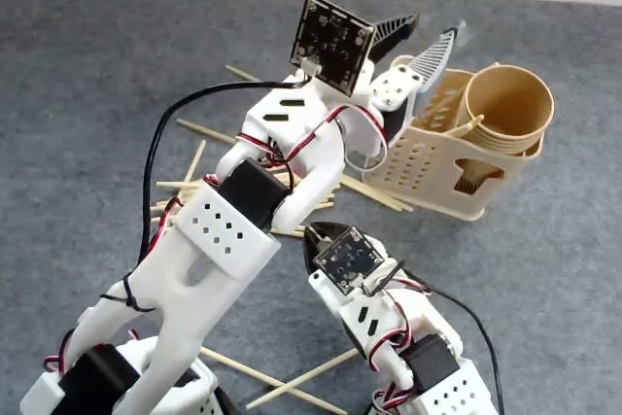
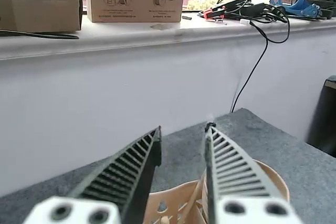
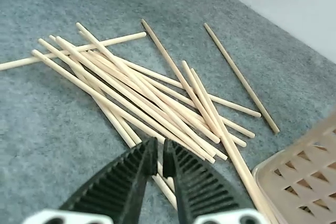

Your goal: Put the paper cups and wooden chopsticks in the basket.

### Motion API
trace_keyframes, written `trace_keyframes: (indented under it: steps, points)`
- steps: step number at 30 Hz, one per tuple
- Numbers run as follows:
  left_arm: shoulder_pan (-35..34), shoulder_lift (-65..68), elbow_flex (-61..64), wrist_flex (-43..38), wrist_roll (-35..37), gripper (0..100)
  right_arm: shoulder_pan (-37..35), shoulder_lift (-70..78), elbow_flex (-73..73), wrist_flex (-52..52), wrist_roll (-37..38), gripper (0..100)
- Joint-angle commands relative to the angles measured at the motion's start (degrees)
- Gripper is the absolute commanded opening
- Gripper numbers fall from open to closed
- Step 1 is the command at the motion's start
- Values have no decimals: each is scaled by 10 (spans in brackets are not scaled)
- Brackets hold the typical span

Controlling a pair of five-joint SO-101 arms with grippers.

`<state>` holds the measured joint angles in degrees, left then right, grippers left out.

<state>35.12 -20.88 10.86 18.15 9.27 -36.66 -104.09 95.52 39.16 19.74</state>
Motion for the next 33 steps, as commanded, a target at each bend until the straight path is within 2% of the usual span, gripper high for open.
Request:
trace_keyframes:
  steps: [1,4,8,15,20,25,29,33]
  points:
    - [5,-6,-56,30,-10,144,-1,-11,7,-13,5,34]
    - [10,-6,-99,97,-47,142,-1,-11,7,-13,5,34]
    - [7,-6,-170,197,-57,140,0,-11,7,-13,5,34]
    - [-16,-6,-283,415,-104,140,20,-11,5,-13,5,34]
    - [-79,-6,-358,547,-104,140,47,-11,3,-13,4,34]
    - [-144,-13,-407,663,-101,139,44,-11,0,-3,1,33]
    - [-182,-54,-391,714,-101,139,34,-8,-77,78,1,33]
    - [-227,-116,-321,717,-101,139,-14,-8,-175,188,1,33]
